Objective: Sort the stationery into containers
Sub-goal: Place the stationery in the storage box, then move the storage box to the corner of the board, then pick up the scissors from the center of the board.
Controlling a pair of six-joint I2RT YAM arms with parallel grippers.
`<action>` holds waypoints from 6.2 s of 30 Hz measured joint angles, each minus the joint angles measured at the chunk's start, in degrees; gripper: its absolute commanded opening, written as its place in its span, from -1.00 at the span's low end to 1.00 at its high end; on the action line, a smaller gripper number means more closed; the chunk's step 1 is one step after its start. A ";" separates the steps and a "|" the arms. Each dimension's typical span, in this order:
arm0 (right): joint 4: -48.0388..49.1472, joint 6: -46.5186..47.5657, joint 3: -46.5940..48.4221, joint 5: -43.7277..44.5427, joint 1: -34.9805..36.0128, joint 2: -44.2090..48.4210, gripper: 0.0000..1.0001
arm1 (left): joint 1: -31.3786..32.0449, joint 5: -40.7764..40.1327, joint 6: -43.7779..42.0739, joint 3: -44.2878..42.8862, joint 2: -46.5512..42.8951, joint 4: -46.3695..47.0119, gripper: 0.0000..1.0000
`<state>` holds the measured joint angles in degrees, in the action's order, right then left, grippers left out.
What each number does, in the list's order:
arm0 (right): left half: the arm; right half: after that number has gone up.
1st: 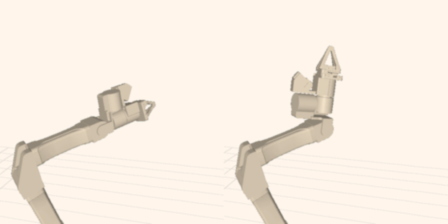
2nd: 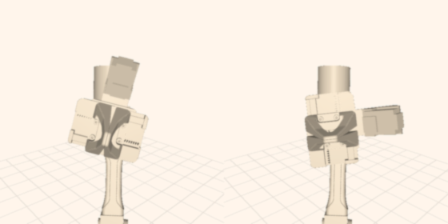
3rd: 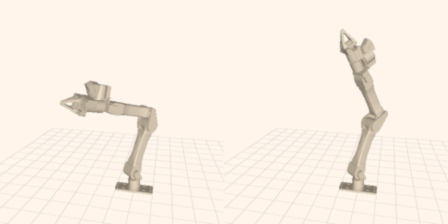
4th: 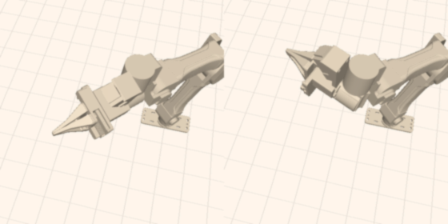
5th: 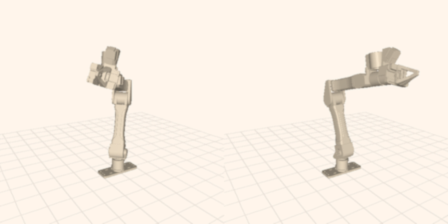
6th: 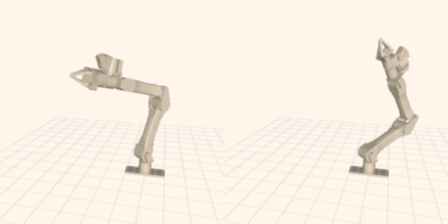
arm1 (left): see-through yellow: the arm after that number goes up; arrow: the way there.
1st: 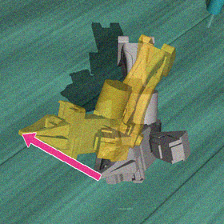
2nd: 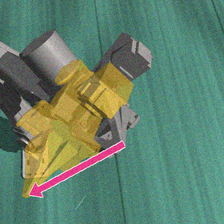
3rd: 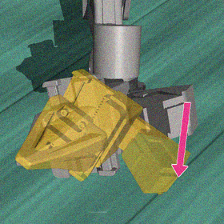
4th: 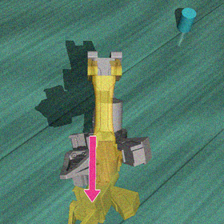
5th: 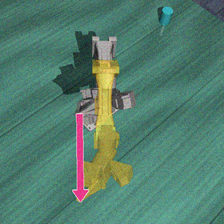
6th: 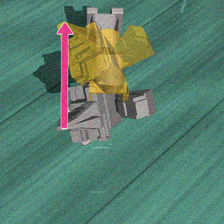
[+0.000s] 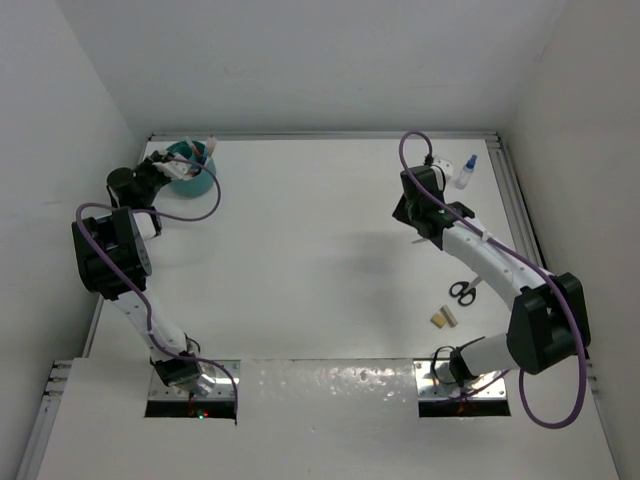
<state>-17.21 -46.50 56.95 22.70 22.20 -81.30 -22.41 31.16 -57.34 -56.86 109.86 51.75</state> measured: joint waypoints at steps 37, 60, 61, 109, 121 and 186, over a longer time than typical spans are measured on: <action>-2.01 -1.01 0.00 -0.76 -1.44 -0.02 -0.62 | 3.26 -0.76 0.17 -2.93 4.92 -3.58 -0.26; -3.48 -1.11 -0.96 -0.63 -1.44 5.62 -0.61 | 3.04 -1.60 0.83 -3.98 3.19 -8.00 0.24; -3.65 -1.11 -1.31 -0.61 -1.44 6.01 -0.61 | 3.04 -1.62 0.85 -3.98 3.19 -8.26 0.25; -7.34 -1.05 -2.21 2.56 -0.31 10.01 -0.57 | -0.42 11.45 -15.02 -29.07 6.16 -55.28 0.99; -8.17 -0.63 -2.21 3.32 -0.31 11.76 -0.53 | -0.94 14.80 -15.52 -31.65 6.19 -62.79 0.99; -6.64 0.68 4.90 -11.04 -31.04 -24.00 -0.66 | 21.31 -20.90 55.21 -40.24 -7.63 -89.74 0.21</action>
<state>-23.86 -45.82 61.84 11.66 -8.84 -105.30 -1.10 10.26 -2.13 -97.10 102.24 -38.00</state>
